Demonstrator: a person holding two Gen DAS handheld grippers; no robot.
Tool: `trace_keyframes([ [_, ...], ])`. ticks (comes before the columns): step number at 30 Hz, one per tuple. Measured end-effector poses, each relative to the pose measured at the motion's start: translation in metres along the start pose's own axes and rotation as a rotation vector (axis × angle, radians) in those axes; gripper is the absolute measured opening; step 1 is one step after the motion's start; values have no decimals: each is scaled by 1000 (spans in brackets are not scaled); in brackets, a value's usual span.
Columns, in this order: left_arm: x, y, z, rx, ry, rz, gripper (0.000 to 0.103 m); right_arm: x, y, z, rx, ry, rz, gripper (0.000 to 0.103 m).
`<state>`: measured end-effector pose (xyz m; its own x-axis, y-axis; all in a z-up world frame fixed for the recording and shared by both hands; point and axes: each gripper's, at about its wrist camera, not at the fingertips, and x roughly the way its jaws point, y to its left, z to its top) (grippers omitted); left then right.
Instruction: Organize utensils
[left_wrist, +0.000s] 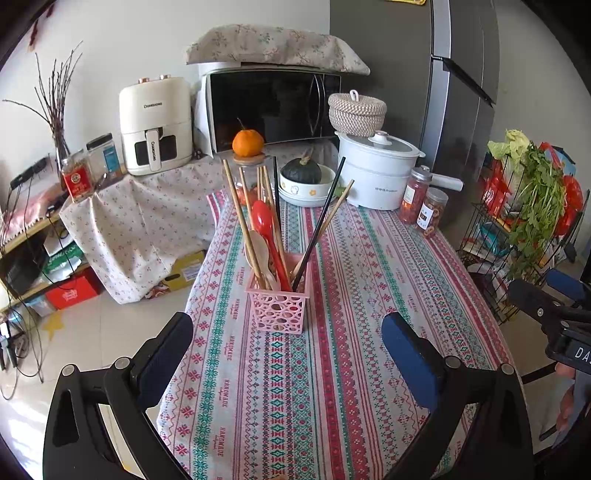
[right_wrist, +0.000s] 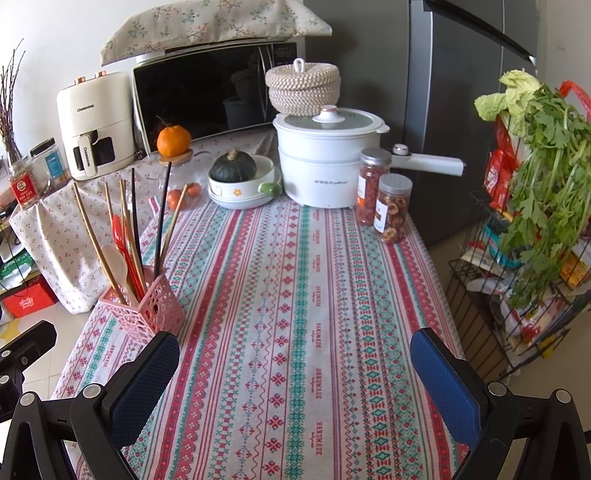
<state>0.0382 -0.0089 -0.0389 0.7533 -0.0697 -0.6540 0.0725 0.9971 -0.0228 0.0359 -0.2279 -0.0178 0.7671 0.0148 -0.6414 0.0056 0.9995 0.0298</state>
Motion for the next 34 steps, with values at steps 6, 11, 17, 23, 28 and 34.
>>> trace_keyframes([
  [6,0,0,0,0,1,0,103,0,1,-1,2,2,3,103],
  [11,0,0,0,0,-1,1,103,0,1,-1,2,2,3,103],
  [17,0,0,0,-1,0,0,103,0,1,-1,1,2,3,103],
  [23,0,1,0,-5,1,-1,103,0,1,-1,1,2,3,103],
  [28,0,3,-1,-15,11,-3,103,0,1,-1,1,4,3,103],
  [34,1,0,-2,-22,16,-6,103,2,1,-2,1,7,3,103],
])
